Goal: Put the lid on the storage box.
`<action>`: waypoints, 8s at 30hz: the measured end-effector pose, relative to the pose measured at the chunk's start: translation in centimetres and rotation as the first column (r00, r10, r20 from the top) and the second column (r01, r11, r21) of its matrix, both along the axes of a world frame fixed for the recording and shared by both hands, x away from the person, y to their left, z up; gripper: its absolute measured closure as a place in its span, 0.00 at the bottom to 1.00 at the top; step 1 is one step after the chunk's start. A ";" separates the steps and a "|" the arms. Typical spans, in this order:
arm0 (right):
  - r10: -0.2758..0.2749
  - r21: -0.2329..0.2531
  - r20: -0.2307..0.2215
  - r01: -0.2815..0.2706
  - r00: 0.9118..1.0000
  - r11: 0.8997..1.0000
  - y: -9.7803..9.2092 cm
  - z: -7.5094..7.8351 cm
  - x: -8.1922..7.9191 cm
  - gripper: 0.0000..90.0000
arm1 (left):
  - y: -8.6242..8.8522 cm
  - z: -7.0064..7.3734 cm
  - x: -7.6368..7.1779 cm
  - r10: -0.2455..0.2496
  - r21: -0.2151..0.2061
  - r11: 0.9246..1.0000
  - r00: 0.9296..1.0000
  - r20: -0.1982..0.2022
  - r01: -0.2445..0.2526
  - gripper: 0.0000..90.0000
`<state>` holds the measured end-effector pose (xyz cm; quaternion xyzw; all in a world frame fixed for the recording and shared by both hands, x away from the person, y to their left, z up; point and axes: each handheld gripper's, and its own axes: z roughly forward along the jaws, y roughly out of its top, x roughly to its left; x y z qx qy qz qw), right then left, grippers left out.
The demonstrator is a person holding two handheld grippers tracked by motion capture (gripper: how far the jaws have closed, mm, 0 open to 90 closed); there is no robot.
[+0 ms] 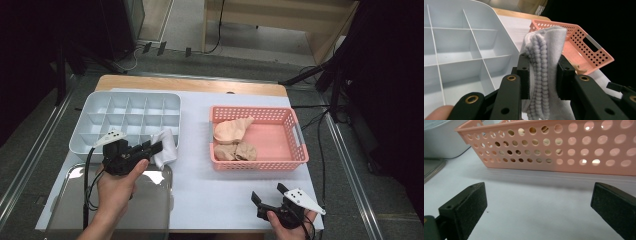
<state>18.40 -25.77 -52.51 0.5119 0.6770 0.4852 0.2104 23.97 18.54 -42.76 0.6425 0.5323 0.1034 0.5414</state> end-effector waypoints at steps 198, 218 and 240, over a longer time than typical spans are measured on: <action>-0.058 0.015 0.008 0.058 0.998 0.998 0.2 1.8 -0.9 0.07 | 5.9 -5.8 -6.3 -0.011 0.067 0.998 0.997 0.071 0.006 0.00; -0.077 0.031 0.038 0.076 0.996 0.997 2.9 4.6 2.5 0.17 | 8.9 -7.8 -7.0 0.066 0.098 0.993 0.996 0.063 -0.072 0.00; 0.016 -0.043 -0.075 -0.019 0.997 0.999 6.7 6.0 8.5 0.72 | 9.7 -8.6 -6.9 0.081 0.099 0.991 0.996 0.040 -0.085 0.00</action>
